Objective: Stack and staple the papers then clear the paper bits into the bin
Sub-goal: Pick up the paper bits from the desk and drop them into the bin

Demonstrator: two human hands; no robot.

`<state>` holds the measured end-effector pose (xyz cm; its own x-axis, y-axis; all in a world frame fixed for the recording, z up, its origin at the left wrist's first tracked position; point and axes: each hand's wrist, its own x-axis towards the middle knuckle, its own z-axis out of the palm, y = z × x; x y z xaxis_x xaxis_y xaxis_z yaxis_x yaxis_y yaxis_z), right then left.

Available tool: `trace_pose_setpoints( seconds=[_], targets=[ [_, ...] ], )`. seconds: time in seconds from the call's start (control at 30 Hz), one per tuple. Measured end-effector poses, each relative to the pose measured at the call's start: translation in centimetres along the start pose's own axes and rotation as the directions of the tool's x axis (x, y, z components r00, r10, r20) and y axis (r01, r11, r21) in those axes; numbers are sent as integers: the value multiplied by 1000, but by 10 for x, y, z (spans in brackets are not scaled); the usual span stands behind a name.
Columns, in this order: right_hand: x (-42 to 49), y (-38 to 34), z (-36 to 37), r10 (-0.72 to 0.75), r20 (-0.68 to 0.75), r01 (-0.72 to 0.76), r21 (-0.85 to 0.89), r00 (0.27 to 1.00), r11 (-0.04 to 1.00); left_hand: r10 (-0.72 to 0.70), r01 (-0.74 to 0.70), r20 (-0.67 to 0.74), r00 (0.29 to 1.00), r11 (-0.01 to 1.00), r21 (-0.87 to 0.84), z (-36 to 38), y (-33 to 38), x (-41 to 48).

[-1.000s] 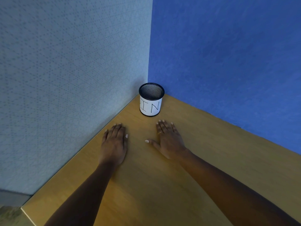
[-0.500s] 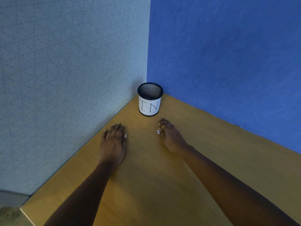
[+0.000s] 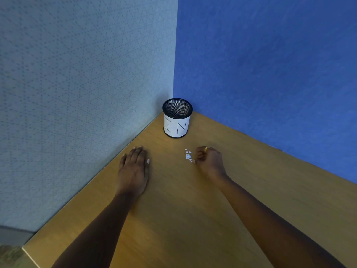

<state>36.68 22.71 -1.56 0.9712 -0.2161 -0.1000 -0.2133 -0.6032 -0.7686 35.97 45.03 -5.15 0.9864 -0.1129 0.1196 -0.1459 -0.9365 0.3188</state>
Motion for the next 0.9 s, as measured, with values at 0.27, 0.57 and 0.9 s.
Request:
trace_pose_setpoints(
  seconds=[0.27,0.57,0.9],
  targets=[
    [8,-11,19,-5,-38,8,75,999,997,5,-5,-10,1000,1000,1,-1,0,-1],
    [-4,-16,23,-188,144,228,-346,972,910,-1,1,-3,1000,1000,14,0,0,-1],
    [-19,-20,25,-206,298,350,-589,932,728,-5,5,3,1000,1000,3,0,0,0]
  ],
)
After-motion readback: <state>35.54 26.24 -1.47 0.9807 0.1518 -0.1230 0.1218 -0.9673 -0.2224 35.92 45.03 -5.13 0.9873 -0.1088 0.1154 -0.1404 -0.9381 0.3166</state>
